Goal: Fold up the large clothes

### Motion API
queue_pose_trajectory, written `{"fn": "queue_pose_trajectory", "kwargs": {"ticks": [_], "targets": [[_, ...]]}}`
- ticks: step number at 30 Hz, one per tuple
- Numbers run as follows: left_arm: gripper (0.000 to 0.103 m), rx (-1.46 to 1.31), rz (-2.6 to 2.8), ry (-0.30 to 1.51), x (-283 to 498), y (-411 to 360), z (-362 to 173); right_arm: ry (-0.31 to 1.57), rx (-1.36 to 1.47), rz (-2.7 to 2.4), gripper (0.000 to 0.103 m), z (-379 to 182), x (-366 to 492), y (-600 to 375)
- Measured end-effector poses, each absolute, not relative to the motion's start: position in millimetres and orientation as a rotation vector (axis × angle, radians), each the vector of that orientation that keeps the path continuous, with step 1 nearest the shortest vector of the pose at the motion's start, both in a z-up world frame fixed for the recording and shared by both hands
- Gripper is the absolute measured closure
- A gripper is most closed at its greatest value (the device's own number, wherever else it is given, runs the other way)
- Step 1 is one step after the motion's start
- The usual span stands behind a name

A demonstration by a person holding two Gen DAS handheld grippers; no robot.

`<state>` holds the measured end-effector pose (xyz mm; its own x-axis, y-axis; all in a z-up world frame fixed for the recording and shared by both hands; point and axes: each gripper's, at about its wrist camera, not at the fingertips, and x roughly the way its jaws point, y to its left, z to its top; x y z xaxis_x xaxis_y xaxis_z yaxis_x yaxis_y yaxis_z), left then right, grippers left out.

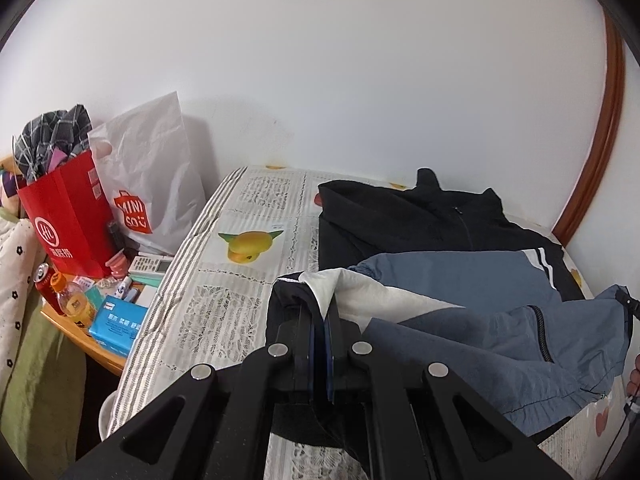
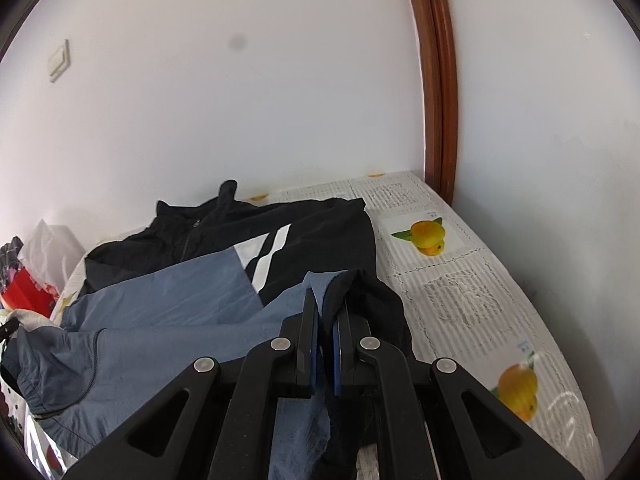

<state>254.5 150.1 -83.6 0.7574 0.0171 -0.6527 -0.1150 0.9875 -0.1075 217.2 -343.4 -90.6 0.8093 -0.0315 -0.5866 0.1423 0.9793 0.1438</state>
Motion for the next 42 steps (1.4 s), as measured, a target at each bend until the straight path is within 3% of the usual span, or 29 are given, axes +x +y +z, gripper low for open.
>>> {"fn": "queue_pose_trajectory", "kwargs": {"ticks": [17,20,24,28,33,42], "targets": [[0.095,-0.131,0.108,0.838,303,149,-129,0.793,0.108,-0.186,0.095,-149,297,-335],[0.093,-0.132,0.100,0.849,303,149,-130,0.813,0.087,-0.174,0.083,-151,298,-334],[0.068,-0.153,0.032,0.832,292,148,-120,0.801,0.086,-0.052,0.059,-136,280,-332],[0.053,-0.156,0.007,0.792,273,151,-108,0.724,0.117,0.002,0.051,-108,245,-341],[0.049,-0.189,0.023,0.763,247,170,-104,0.728,0.135,-0.077,0.050,-99,217,-362],[0.049,-0.260,0.017,0.846,229,199,-136,0.858,0.193,-0.121,0.052,-150,207,-378]]}}
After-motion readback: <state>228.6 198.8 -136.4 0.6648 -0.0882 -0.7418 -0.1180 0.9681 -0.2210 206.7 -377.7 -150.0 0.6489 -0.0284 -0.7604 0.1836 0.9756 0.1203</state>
